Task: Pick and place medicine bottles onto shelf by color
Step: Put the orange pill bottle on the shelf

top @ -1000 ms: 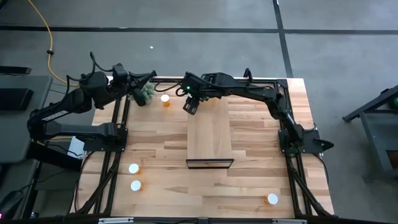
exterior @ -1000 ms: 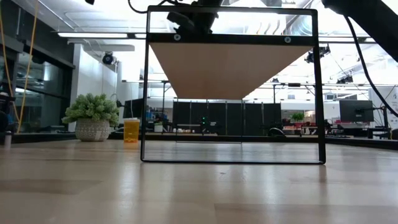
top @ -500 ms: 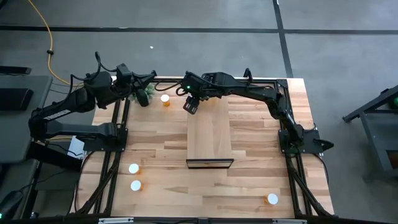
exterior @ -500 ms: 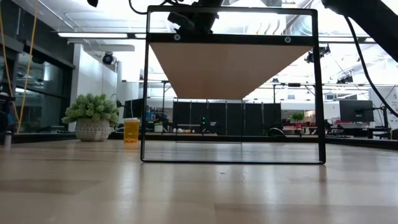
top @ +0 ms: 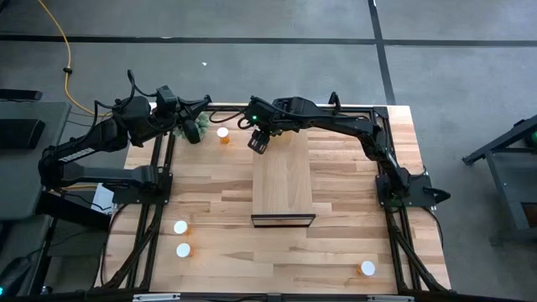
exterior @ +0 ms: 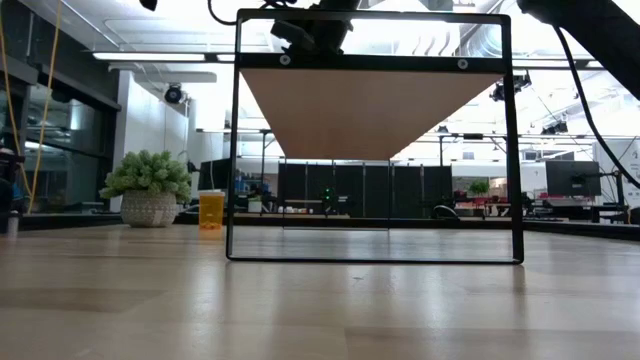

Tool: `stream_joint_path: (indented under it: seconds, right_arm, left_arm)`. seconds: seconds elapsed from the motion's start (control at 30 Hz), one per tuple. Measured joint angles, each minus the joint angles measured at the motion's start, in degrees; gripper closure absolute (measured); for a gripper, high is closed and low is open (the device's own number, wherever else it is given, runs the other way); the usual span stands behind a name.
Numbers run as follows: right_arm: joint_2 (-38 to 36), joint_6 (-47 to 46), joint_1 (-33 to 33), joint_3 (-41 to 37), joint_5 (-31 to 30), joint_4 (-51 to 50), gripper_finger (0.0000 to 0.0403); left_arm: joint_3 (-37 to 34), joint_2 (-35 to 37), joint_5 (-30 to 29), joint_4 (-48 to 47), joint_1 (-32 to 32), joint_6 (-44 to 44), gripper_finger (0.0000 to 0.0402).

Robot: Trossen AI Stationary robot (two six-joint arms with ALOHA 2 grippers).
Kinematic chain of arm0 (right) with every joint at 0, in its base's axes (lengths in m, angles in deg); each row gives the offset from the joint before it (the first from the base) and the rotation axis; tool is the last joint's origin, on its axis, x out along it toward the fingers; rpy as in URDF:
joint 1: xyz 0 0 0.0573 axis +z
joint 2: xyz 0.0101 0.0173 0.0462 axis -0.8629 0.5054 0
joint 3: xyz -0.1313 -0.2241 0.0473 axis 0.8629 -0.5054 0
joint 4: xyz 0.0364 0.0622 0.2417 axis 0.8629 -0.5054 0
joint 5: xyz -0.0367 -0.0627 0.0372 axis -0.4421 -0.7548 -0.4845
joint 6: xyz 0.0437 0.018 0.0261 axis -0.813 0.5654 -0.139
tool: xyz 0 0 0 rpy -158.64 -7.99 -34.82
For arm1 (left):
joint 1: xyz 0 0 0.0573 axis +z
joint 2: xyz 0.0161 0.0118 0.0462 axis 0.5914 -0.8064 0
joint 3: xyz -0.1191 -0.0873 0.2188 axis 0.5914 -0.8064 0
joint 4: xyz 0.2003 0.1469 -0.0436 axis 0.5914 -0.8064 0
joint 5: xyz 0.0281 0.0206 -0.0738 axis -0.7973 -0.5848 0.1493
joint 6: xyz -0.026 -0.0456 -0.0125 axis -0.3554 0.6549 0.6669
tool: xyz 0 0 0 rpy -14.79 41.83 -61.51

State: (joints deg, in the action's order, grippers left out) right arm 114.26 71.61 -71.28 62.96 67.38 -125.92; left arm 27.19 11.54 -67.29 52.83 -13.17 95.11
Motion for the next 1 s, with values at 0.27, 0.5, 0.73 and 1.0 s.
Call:
stream_joint_path:
  seconds: [0.27,0.5,0.73,1.0]
  right_arm:
    - [0.0,0.0,0.0,0.0,0.1,0.0,0.0205]
    - [0.0,0.0,0.0,0.0,0.2,0.5,0.0205]
    - [0.0,0.0,0.0,0.0,0.2,0.9,0.0205]
    - [0.0,0.0,0.0,0.0,0.2,0.9,0.0194]
  left_arm:
    - [0.0,0.0,0.0,0.0,0.0,0.0,0.0401]
    - [0.0,0.0,0.0,0.0,0.0,0.0,0.0401]
    - [0.0,0.0,0.0,0.0,0.0,0.0,0.0401]
    - [0.0,0.0,0.0,0.0,0.0,0.0,0.0401]
